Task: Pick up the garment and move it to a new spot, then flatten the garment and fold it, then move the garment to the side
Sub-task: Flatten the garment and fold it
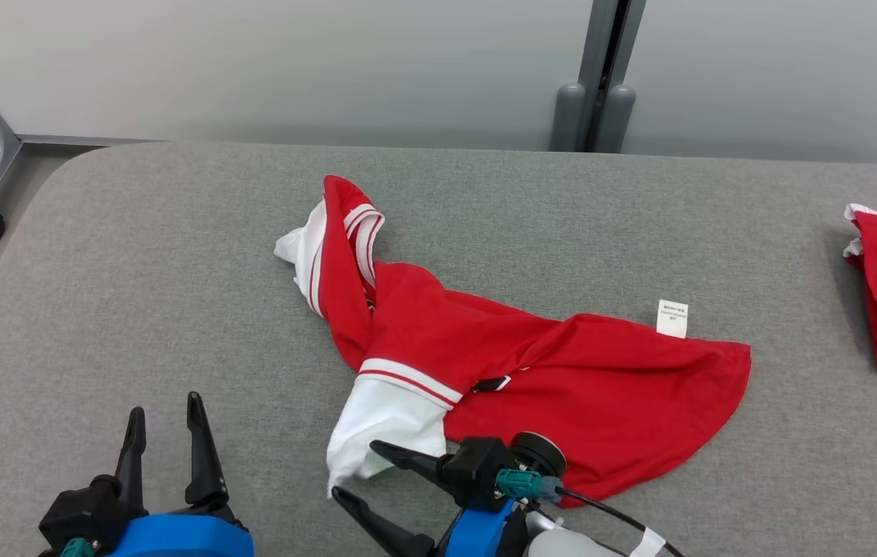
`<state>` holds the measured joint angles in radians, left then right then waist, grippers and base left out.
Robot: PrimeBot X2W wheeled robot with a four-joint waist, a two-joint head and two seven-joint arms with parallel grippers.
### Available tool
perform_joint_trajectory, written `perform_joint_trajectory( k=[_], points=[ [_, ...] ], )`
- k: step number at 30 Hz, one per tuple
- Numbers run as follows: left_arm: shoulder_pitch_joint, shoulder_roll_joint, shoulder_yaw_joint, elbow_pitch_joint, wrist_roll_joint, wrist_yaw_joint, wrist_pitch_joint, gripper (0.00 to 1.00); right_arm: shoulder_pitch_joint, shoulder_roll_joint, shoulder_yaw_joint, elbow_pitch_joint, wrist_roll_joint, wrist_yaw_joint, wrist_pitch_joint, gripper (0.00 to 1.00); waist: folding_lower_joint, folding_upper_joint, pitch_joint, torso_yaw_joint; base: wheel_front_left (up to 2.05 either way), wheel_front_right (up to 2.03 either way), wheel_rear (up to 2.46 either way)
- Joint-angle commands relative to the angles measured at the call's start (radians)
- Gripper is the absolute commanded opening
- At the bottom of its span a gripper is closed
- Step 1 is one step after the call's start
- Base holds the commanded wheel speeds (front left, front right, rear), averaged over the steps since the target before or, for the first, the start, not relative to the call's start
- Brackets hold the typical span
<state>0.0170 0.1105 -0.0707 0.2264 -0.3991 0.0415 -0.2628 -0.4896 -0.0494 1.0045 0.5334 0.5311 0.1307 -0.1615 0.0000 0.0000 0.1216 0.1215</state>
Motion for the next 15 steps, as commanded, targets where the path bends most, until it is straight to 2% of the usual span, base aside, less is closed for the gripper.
perform_joint_trajectory(
  k=[1, 5, 8, 15],
  points=[
    [-0.009, -0.002, 0.002, 0.003, 0.004, -0.004, -0.003, 1.0, 0.008, -0.002, -0.017, -0.001, -0.011, 0.0, -0.017, 1.0, 0.0, 0.0, -0.005, -0.012, 0.0, 0.0, 0.0],
    [-0.01, -0.004, -0.001, 0.005, 0.009, -0.006, -0.003, 1.0, 0.027, -0.002, -0.068, -0.014, -0.028, 0.0, -0.038, 1.0, 0.0, 0.0, -0.013, -0.032, 0.0, 0.0, 0.0],
    [-0.009, -0.004, -0.004, 0.005, 0.011, -0.009, -0.003, 1.0, 0.04, -0.003, -0.15, -0.008, -0.064, 0.0, -0.055, 1.0, 0.0, 0.0, -0.018, -0.046, 0.0, 0.0, 0.0],
    [-0.011, -0.005, -0.016, 0.006, 0.015, -0.014, -0.003, 1.0, 0.074, -0.007, -0.471, 0.066, -0.24, 0.0, -0.077, 1.0, 0.0, 0.0, -0.016, -0.074, 0.0, 0.0, 0.0]
  ],
)
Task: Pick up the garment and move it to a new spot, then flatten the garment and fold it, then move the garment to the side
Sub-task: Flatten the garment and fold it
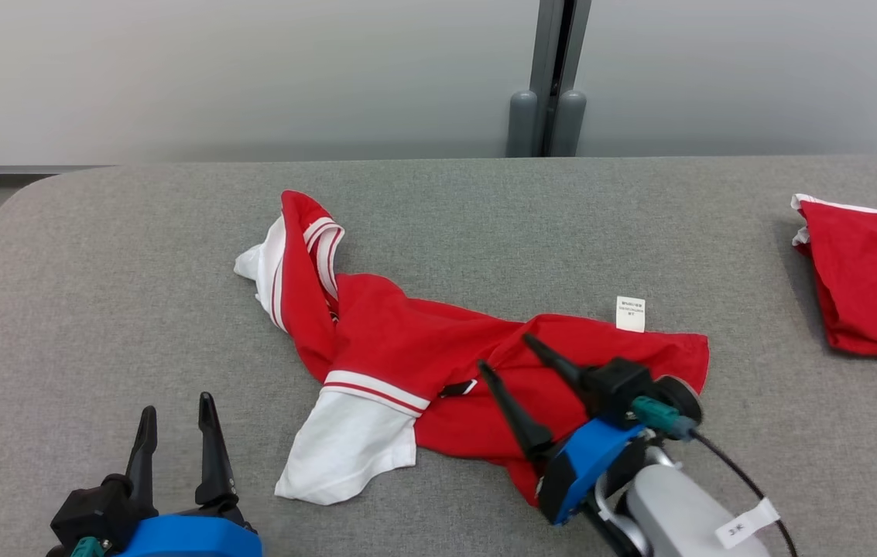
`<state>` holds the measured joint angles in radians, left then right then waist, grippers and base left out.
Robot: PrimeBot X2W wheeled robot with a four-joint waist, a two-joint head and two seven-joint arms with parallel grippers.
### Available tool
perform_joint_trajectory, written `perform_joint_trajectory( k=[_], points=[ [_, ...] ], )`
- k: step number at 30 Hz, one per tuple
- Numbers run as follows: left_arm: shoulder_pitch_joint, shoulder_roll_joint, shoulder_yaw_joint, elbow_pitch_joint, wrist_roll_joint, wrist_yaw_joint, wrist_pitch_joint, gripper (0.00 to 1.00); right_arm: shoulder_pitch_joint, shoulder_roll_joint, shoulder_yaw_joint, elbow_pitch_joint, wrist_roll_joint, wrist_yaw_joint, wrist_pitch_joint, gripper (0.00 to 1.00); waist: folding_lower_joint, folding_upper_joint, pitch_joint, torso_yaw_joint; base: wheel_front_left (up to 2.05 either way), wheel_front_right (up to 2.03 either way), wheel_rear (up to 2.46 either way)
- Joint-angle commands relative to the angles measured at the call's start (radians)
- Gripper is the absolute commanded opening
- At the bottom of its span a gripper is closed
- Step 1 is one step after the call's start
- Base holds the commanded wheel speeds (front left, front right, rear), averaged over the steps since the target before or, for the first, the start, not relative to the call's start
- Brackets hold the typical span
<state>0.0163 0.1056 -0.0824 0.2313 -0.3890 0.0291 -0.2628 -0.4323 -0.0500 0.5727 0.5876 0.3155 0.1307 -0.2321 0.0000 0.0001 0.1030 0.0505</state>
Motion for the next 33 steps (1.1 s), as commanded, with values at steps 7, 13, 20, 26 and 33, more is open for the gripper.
perform_joint_trajectory(
  k=[7, 13, 20, 26, 33],
  points=[
    [-0.027, -0.001, -0.017, -0.001, 0.013, -0.006, -0.003, 1.0, -0.005, -0.078, -0.33, 0.087, -0.195, 0.0, 0.041, 1.0, 0.0, -0.0001, 0.029, -0.009, 0.0, 0.0, 0.0],
    [-0.046, 0.001, -0.027, 0.004, 0.016, -0.01, -0.003, 1.0, -0.049, -0.128, -0.496, 0.162, -0.306, 0.0, 0.123, 1.0, 0.0, -0.0001, 0.06, 0.001, 0.0, 0.0, 0.0],
    [-0.069, 0.006, -0.032, 0.019, 0.017, -0.016, -0.003, 1.0, -0.114, -0.122, -0.526, 0.281, -0.273, 0.0, 0.193, 1.0, 0.0, -0.0001, 0.088, 0.022, 0.0, 0.0, 0.0],
    [-0.078, 0.007, -0.029, 0.027, 0.019, -0.016, -0.003, 1.0, -0.146, -0.122, -0.504, 0.385, -0.217, 0.0, 0.223, 0.33, 0.0, -0.0001, 0.096, 0.041, 0.0, 0.0, 0.0],
    [-0.067, 0.007, -0.021, 0.029, 0.021, -0.013, -0.003, 1.0, -0.208, -0.157, -0.448, 0.413, -0.183, 0.0, 0.159, 0.0, 0.0, -0.0001, 0.088, 0.036, 0.0, 0.0, 0.0]
  ],
)
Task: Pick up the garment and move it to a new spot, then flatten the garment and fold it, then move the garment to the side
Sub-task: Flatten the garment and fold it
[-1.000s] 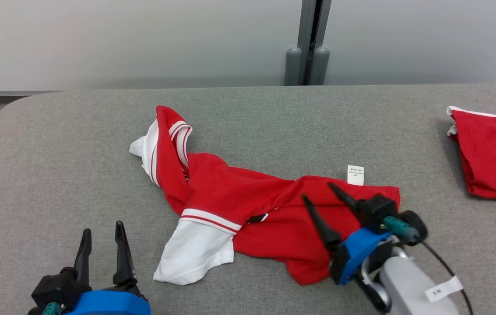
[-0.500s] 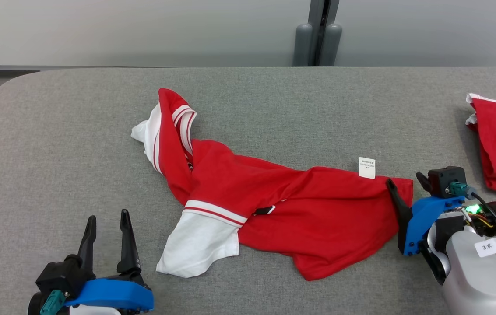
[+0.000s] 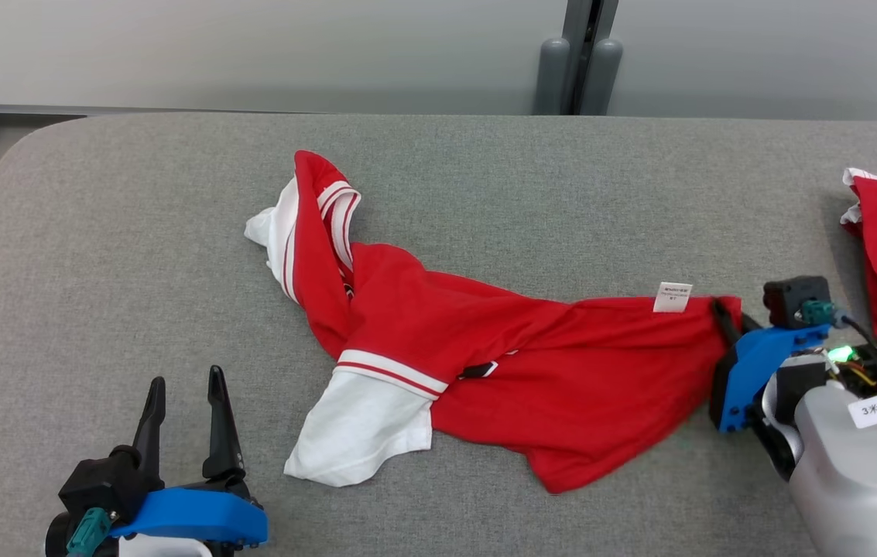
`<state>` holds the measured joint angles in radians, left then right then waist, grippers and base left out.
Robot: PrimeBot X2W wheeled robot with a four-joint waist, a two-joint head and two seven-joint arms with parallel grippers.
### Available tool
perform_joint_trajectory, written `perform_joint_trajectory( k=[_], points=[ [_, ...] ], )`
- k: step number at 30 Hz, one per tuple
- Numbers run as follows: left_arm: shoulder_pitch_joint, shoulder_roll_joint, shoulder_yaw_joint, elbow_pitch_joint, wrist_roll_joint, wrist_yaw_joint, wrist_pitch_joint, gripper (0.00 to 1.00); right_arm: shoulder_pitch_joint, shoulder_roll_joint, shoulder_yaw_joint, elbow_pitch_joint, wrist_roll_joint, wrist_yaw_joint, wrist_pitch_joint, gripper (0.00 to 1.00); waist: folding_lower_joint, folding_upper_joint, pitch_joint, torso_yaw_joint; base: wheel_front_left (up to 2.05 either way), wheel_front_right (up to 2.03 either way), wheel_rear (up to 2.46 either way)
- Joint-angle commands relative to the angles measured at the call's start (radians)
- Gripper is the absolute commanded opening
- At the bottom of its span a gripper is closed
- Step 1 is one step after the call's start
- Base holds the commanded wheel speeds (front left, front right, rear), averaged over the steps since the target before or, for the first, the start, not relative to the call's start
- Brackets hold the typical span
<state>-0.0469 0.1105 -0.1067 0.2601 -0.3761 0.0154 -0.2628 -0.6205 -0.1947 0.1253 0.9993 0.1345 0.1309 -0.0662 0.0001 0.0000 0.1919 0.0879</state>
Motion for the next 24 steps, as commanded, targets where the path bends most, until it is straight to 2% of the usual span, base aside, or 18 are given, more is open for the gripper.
perform_joint_trajectory(
  k=[1, 8, 12, 18, 24],
  points=[
    [-0.004, 0.002, 0.003, -0.001, 0.009, 0.0, -0.003, 1.0, -0.035, -0.017, 0.005, 0.001, -0.007, 0.0, -0.022, 0.0, -0.0001, 0.0, -0.002, -0.004, 0.0, 0.0, 0.0],
    [-0.005, 0.001, -0.003, -0.002, 0.015, -0.004, -0.003, 1.0, -0.155, -0.066, -0.004, -0.014, -0.076, 0.0, -0.139, 0.0, -0.0001, 0.0, -0.012, -0.02, 0.0, 0.0, 0.0],
    [0.006, 0.0, -0.007, 0.002, 0.017, -0.003, -0.003, 1.0, -0.174, -0.067, 0.012, -0.027, -0.108, 0.0, -0.175, 0.0, -0.0001, 0.0, -0.025, -0.027, 0.0, 0.0, 0.0],
    [0.022, 0.0, -0.008, 0.003, 0.016, -0.002, -0.003, 1.0, -0.055, -0.025, 0.103, -0.09, -0.102, 0.0, -0.197, 0.0, -0.0001, 0.0, -0.044, -0.047, 0.0, 0.0, 0.0],
    [0.036, 0.005, -0.006, -0.005, 0.014, 0.0, -0.003, 1.0, 0.143, -0.005, 0.227, -0.241, -0.037, 0.0, -0.2, 0.0, -0.0001, 0.0, -0.054, -0.081, 0.0, 0.0, 0.0]
  ],
)
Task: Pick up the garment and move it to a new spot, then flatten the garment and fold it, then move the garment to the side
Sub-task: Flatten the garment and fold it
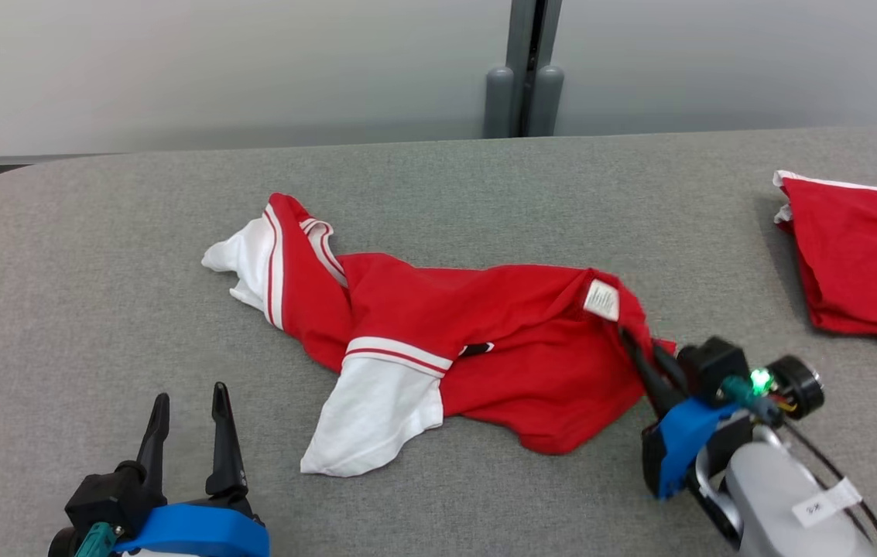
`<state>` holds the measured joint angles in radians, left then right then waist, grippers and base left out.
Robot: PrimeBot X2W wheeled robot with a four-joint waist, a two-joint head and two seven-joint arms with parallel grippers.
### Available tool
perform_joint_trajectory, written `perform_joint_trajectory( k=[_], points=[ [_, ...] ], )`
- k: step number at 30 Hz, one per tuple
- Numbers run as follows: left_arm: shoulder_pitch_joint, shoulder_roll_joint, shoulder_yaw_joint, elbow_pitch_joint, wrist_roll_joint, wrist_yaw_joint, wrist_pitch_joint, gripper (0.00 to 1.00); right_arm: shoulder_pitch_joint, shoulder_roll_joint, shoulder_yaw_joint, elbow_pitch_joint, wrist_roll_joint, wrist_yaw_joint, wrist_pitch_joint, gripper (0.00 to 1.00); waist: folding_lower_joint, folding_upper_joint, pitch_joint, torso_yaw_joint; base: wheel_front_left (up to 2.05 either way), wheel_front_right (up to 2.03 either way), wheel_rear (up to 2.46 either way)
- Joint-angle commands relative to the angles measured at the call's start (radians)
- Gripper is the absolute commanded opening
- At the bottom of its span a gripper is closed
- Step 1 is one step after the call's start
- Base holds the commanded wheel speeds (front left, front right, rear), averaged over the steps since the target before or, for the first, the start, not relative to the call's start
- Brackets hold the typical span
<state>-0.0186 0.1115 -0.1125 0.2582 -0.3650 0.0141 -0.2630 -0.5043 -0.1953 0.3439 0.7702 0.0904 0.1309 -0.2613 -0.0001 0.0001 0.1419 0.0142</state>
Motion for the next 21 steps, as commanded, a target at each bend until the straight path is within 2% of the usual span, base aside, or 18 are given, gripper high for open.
perform_joint_trajectory(
  k=[1, 8, 14, 15, 16, 17, 18, 21],
  points=[
    [0.009, 0.006, 0.0, -0.003, 0.002, 0.002, -0.003, 1.0, 0.055, -0.013, 0.031, -0.041, 0.015, 0.0, -0.005, 0.0, 0.0001, -0.0001, -0.004, -0.015, 0.0, 0.0, 0.0],
    [0.006, 0.009, -0.004, -0.008, -0.001, 0.005, -0.003, 1.0, 0.2, -0.066, 0.137, -0.168, 0.065, 0.0, 0.037, 0.0, 0.0001, -0.0001, -0.007, -0.048, 0.0, 0.0, 0.0],
    [0.001, 0.01, -0.011, -0.009, -0.004, 0.007, -0.002, 1.0, 0.272, -0.101, 0.105, -0.223, 0.054, 0.0, 0.055, 0.0, 0.0001, -0.0001, -0.008, -0.048, 0.0, 0.0, 0.0],
    [0.002, 0.011, -0.011, -0.008, -0.005, 0.008, -0.002, 1.0, 0.283, -0.103, 0.091, -0.233, 0.051, 0.0, 0.053, 0.08, 0.0001, -0.0001, -0.008, -0.047, 0.0, 0.0, 0.0],
    [0.002, 0.011, -0.011, -0.008, -0.006, 0.008, -0.002, 1.0, 0.292, -0.103, 0.081, -0.247, 0.048, 0.0, 0.047, 0.25, 0.0001, -0.0001, -0.007, -0.046, 0.0, 0.0, 0.0],
    [0.001, 0.011, -0.012, -0.007, -0.006, 0.009, -0.002, 1.0, 0.303, -0.105, 0.082, -0.263, 0.044, 0.0, 0.042, 0.73, 0.0001, -0.0001, -0.008, -0.045, 0.0, 0.0, 0.0],
    [0.002, 0.011, -0.012, -0.006, -0.008, 0.009, -0.002, 1.0, 0.316, -0.107, 0.083, -0.278, 0.043, 0.0, 0.036, 1.0, 0.0001, -0.0001, -0.008, -0.045, 0.0, 0.0, 0.0],
    [0.001, 0.012, -0.012, -0.003, -0.012, 0.009, -0.002, 1.0, 0.348, -0.116, 0.073, -0.328, 0.06, 0.0, 0.023, 1.0, 0.0001, -0.0001, -0.01, -0.044, 0.0, 0.0, 0.0]
  ],
)
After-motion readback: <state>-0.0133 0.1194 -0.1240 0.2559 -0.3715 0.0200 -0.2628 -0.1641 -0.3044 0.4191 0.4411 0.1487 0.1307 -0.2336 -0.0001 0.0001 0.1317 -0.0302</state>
